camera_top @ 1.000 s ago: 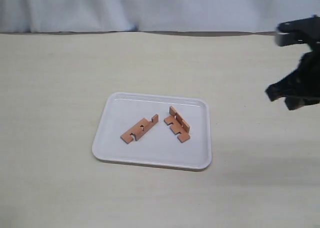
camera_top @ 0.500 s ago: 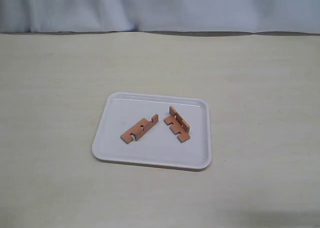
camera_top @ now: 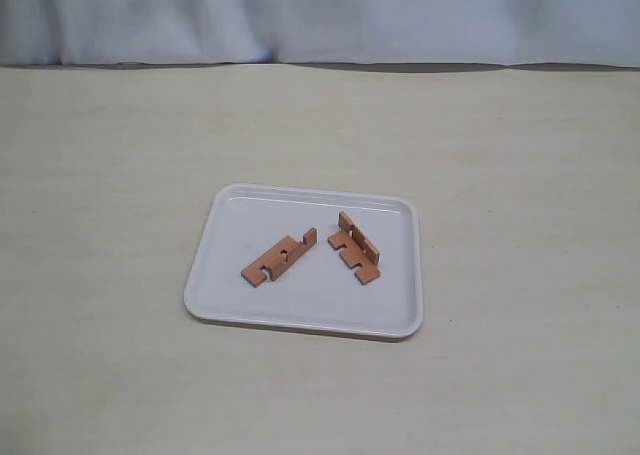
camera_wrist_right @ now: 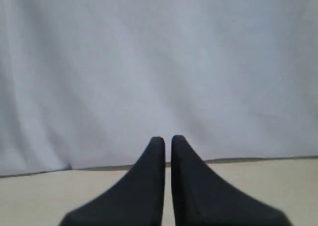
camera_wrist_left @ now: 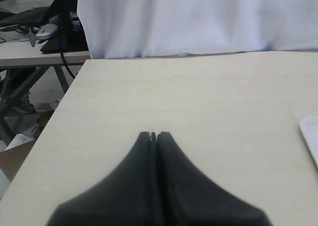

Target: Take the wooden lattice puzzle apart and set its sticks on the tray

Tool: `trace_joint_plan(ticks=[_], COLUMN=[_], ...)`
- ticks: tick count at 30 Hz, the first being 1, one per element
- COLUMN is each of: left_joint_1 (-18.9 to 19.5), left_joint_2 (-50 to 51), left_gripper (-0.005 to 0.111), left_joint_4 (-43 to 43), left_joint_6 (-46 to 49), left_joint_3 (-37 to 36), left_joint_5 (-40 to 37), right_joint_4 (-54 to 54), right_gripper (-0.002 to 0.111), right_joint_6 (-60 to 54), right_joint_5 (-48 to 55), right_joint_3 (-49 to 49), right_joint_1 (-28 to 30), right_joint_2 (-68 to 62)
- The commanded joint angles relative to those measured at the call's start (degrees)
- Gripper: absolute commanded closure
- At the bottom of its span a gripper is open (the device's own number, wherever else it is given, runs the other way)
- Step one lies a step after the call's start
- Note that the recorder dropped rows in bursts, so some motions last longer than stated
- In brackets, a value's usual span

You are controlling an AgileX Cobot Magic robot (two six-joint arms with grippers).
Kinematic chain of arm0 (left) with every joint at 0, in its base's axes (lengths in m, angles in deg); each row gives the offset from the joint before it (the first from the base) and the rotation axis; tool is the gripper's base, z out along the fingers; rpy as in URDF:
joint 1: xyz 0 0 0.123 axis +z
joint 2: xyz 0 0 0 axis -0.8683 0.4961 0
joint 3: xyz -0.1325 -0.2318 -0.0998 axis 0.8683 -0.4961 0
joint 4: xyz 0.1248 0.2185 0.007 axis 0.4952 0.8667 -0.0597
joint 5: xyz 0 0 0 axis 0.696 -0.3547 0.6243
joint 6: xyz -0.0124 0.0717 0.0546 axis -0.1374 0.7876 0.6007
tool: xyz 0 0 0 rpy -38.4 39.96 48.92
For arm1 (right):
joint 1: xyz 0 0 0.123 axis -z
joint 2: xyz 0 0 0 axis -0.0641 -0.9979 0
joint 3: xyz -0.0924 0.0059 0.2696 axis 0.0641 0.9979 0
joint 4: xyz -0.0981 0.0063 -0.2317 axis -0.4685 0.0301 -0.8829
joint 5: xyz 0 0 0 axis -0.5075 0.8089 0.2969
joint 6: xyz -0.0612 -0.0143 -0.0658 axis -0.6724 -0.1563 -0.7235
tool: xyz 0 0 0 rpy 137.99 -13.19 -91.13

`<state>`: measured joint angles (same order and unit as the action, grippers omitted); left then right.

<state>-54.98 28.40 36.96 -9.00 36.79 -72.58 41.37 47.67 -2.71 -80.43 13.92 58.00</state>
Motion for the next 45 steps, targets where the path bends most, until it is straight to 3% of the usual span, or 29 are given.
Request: trace_joint_plan(ticks=[1, 10, 15, 22, 24, 37, 45], left_joint_1=[0.0, 0.0, 0.0, 0.0, 0.0, 0.0, 0.0], left_joint_2=[-0.1, -0.1, -0.1, -0.1, -0.1, -0.1, -0.1], left_gripper=[0.107, 0.107, 0.107, 0.107, 0.107, 0.107, 0.107], left_joint_4=[0.0, 0.0, 0.0, 0.0, 0.0, 0.1, 0.1], left_joint_6=[-0.1, -0.1, -0.1, -0.1, -0.1, -0.1, -0.1], left_joint_3=[-0.1, -0.1, -0.1, -0.1, -0.1, -0.1, -0.1], left_joint_5=[0.5, 0.4, 0.4, 0.4, 0.4, 0.3, 0.3], right_joint_4=[-0.1, -0.3, -0.3, 2.6, 2.6, 3.5, 3.1], right_gripper=[0.104, 0.104, 0.104, 0.104, 0.104, 0.104, 0.104], right_joint_6=[0.2, 0.0, -0.1, -0.1, -0.1, -0.1, -0.2], right_joint_5=[-0.7, 3.7, -6.8, -13.9, -9.2, -8.0, -1.2], right_joint_3=[0.2, -0.3, 7.8, 20.7, 20.7, 20.7, 20.7], right_joint_1=[-1.8, -3.1, -3.1, -3.1, -3.1, -3.1, -3.1], right_joint_2=[5.3, 5.3, 5.3, 5.3, 5.3, 5.3, 5.3])
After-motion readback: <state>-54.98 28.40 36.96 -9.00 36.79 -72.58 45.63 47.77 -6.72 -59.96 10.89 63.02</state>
